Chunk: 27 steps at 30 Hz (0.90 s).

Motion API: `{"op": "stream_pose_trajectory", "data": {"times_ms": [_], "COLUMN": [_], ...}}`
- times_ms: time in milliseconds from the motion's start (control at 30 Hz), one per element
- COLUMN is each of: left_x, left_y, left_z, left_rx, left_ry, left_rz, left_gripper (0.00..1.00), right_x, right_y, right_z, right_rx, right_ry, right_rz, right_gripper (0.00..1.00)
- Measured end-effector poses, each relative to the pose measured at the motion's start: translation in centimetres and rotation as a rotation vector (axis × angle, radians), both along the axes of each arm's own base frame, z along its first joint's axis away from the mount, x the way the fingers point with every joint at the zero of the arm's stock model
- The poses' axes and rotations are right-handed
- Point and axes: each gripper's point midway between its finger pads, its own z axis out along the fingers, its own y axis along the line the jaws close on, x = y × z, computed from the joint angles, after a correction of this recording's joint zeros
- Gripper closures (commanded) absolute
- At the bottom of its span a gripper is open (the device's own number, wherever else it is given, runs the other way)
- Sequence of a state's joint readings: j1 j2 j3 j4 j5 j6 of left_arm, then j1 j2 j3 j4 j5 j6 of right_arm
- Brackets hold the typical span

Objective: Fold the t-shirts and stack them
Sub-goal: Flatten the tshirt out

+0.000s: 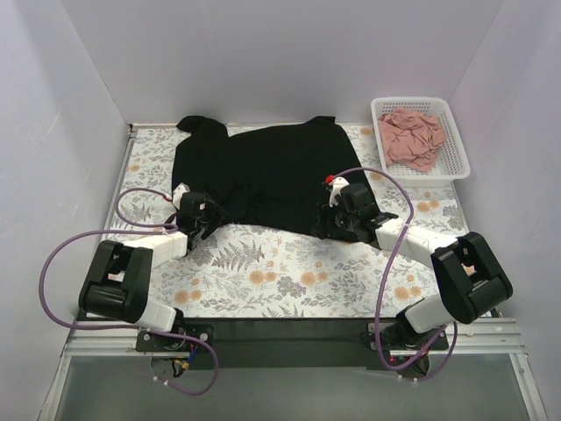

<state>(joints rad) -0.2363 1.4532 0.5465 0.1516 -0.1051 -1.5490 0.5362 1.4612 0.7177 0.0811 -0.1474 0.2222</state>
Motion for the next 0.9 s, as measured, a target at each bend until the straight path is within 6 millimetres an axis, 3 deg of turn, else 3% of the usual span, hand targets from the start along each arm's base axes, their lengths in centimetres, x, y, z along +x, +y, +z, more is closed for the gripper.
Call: {"op": "stream_pose_trajectory", "data": {"times_ms": [267,567,900], "left_x": [1.9,0.3,0.8], "left_y": [-1.0,-2.2,-2.0], "left_z": [0.0,0.3,3.3], "left_rx": [-0.035,-0.102,-0.124], "left_ry": [-0.07,-0.049,-0.141], "left_rz": [-0.022,-0.074,-0.055], "left_gripper": [0.42,0.44,0.45], "right_x": [-0.3,-0.3,-0.3], "right_y": [0.1,0.1,0.1], "right_z": [-0.2,-0.2,-0.2], "right_rx": [0.004,0.005,0.005], "right_ry": [0.009,0.007,0.007], "right_rz": [0.01,0.01,0.01], "right_gripper": [0.36,0.36,0.36]}}
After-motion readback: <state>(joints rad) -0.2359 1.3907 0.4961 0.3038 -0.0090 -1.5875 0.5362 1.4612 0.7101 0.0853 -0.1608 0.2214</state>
